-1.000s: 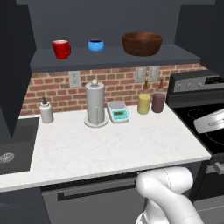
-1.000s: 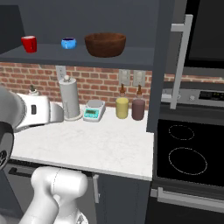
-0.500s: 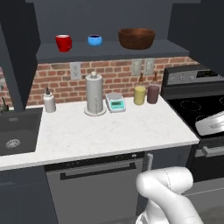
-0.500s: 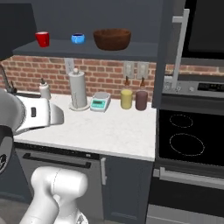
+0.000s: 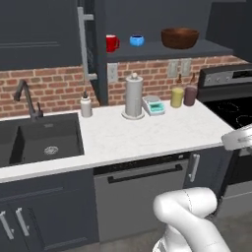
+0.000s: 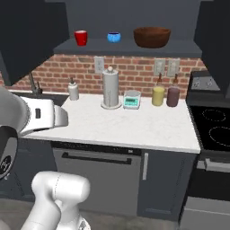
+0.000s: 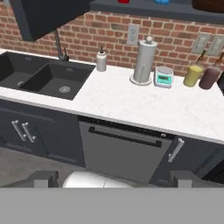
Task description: Gather all objects into one cabinet and sort the glasses and bowls to opposite sides.
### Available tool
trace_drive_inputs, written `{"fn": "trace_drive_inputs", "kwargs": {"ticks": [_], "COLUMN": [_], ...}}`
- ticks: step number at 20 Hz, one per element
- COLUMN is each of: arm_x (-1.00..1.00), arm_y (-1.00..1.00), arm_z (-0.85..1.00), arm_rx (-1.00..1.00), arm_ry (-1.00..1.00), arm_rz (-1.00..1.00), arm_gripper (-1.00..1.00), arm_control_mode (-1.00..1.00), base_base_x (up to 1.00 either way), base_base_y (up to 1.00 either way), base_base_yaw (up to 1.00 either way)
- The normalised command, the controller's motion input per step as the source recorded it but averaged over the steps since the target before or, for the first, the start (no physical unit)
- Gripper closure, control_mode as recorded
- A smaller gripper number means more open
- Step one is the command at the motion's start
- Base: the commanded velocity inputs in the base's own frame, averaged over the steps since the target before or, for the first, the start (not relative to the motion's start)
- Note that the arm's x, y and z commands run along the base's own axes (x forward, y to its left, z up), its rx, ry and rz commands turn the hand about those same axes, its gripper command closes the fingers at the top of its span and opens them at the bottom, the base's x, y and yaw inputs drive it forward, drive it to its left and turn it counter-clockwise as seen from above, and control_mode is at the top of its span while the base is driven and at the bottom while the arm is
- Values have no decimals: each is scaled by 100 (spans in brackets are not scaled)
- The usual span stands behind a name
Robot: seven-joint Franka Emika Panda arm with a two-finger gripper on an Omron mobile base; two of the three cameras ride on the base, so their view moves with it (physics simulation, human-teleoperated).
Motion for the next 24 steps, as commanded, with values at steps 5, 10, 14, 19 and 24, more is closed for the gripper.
{"fn": "trace_drive_inputs", "kwargs": {"ticks": [5, 10, 14, 19, 24], "arm_x": [0, 0, 0, 0, 0], "arm_y": [0, 0, 0, 0, 0], "arm_z": [0, 0, 0, 0, 0], "arm_rx": [0, 0, 0, 0, 0], "arm_ry": [0, 0, 0, 0, 0], "arm_rz": [0, 0, 0, 0, 0], "arm_gripper": [-100, -100, -100, -100, -100], "arm_control_mode": [100, 100, 100, 100, 100], "base_base_x": [-54, -56, -61, -89, -98], "base_base_y": [100, 100, 100, 100, 100], "base_base_yaw": [-23, -24, -22, -11, 0]}}
